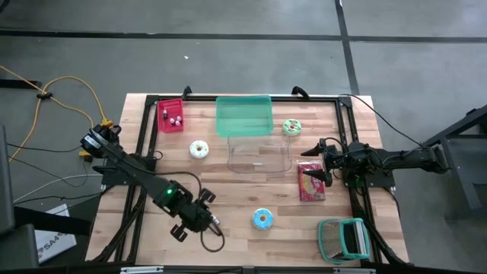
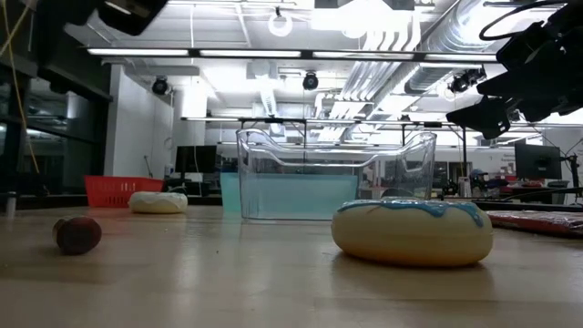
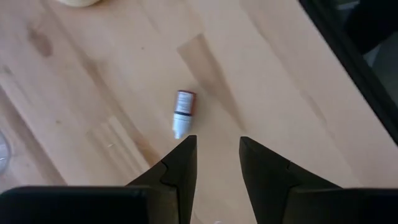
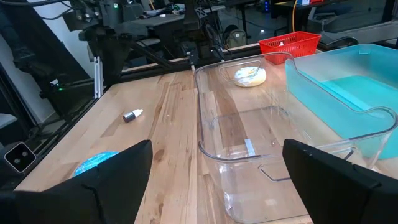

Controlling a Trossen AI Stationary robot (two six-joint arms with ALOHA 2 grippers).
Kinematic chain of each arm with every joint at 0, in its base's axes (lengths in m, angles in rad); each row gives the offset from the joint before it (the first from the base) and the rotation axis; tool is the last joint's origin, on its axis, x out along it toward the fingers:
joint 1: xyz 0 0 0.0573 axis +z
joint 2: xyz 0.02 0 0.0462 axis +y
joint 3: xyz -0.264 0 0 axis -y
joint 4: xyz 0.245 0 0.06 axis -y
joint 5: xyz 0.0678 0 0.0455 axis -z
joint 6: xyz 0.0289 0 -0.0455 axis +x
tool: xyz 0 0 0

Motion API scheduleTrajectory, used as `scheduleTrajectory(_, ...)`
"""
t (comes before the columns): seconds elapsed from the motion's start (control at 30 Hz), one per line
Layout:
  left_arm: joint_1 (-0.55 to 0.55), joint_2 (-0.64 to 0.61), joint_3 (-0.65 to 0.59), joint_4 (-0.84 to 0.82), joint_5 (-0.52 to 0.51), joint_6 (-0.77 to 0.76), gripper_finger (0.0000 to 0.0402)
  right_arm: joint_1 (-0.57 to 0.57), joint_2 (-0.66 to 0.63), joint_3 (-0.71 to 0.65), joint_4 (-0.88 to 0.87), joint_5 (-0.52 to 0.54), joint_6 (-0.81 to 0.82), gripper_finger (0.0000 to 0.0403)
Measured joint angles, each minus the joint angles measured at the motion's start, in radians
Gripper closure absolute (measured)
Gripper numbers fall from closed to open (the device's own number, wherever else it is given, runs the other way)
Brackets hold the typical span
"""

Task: Pick & Place Food Item
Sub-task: Put the red food coloring bottle into the red bin

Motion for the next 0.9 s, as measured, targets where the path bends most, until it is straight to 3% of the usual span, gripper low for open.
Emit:
scheduleTrajectory(0.6,0.139,0.065,-0.001,0.099,0.097,0.146,0.0288,0.000,0.000,0.000,0.001,0.000,0.000,0.0053)
scheduleTrajectory(0.9,0.140,0.073,-0.001,0.108,0.113,0.150,0.0288,0.000,0.000,0.000,0.000,0.000,0.000,0.0053)
